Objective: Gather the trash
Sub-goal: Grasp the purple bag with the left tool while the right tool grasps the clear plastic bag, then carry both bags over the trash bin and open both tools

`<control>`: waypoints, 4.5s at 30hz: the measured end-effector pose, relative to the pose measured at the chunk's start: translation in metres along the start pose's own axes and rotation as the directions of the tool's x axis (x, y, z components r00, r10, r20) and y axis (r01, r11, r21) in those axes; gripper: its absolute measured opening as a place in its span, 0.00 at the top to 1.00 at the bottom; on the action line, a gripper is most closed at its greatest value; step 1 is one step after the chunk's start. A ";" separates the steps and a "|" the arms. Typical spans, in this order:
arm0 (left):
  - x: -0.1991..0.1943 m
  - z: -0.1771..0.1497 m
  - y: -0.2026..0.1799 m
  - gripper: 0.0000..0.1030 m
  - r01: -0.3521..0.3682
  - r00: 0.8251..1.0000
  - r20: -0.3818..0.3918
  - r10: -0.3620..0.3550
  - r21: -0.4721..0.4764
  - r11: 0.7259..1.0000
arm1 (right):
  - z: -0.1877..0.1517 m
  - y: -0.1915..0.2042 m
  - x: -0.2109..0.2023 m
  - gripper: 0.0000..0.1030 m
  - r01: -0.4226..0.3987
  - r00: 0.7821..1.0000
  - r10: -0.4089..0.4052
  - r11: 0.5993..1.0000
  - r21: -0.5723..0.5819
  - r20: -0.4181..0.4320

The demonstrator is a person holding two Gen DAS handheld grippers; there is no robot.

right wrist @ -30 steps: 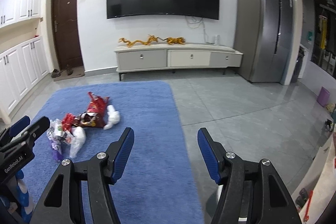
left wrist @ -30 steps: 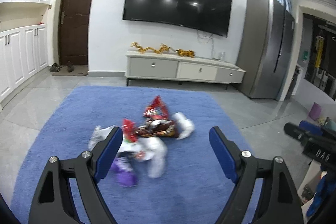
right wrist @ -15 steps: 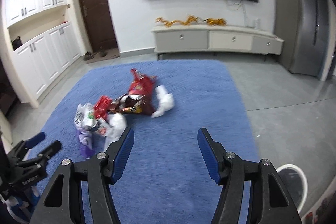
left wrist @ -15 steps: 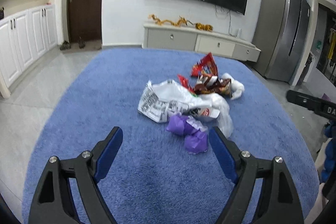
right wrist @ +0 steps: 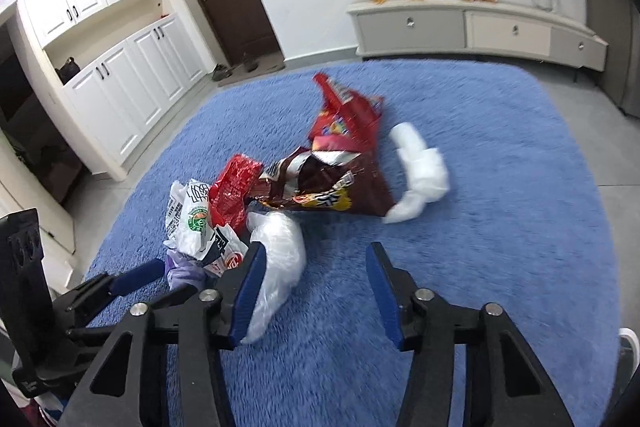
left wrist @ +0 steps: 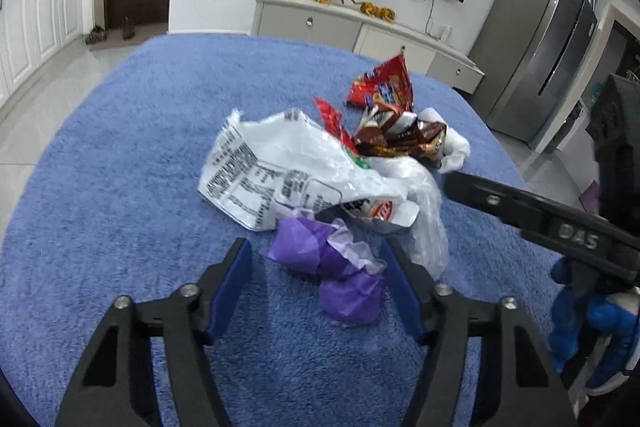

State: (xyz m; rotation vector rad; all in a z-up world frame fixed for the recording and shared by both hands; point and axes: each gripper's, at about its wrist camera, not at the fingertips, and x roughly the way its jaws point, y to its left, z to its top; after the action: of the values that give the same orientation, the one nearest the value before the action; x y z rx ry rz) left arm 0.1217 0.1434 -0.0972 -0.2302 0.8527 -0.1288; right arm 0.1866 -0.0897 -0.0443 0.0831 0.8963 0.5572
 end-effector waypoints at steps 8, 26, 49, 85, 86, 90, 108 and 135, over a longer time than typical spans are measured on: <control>-0.002 -0.005 -0.008 0.53 0.034 0.999 -0.017 -0.033 0.027 0.999 | -0.002 -0.006 0.007 0.79 -0.136 0.990 0.139 0.988 0.066 -0.036; -0.060 -0.028 -0.019 0.53 -0.025 0.999 0.035 0.024 0.016 1.000 | 0.001 0.012 0.011 0.84 -0.161 0.984 0.165 0.985 0.060 -0.070; -0.132 -0.038 -0.152 0.54 -0.036 0.985 0.171 -0.009 0.262 0.964 | -0.076 -0.029 -0.181 0.87 -0.040 0.977 0.027 0.998 0.055 0.213; 0.066 -0.075 -0.484 0.54 0.277 0.961 -0.204 -0.189 0.660 0.698 | -0.212 -0.340 -0.268 0.87 0.300 0.907 -0.420 0.708 0.639 0.040; 0.070 -0.075 -0.489 0.54 0.279 0.960 -0.205 -0.189 0.662 0.696 | -0.211 -0.342 -0.266 0.87 0.304 0.906 -0.422 0.702 0.644 0.032; 0.084 -0.079 -0.507 0.54 0.290 0.957 -0.218 -0.192 0.664 0.690 | -0.213 -0.353 -0.262 0.87 0.323 0.904 -0.428 0.679 0.659 -0.002; 0.118 -0.076 -0.534 0.51 0.338 0.939 -0.269 -0.213 0.626 0.703 | -0.218 -0.377 -0.244 0.78 0.382 0.886 -0.456 0.610 0.694 -0.087; 0.054 -0.055 -0.506 0.37 0.279 0.956 -0.099 -0.277 0.602 0.748 | -0.195 -0.329 -0.292 0.44 0.513 0.777 -0.627 0.583 0.631 -0.053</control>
State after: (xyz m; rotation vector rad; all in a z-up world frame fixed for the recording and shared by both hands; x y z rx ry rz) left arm 0.1051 -0.3655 -0.0435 0.2619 0.7327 -0.6805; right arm 0.0343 -0.5458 -0.0559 0.4191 0.8384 -0.3855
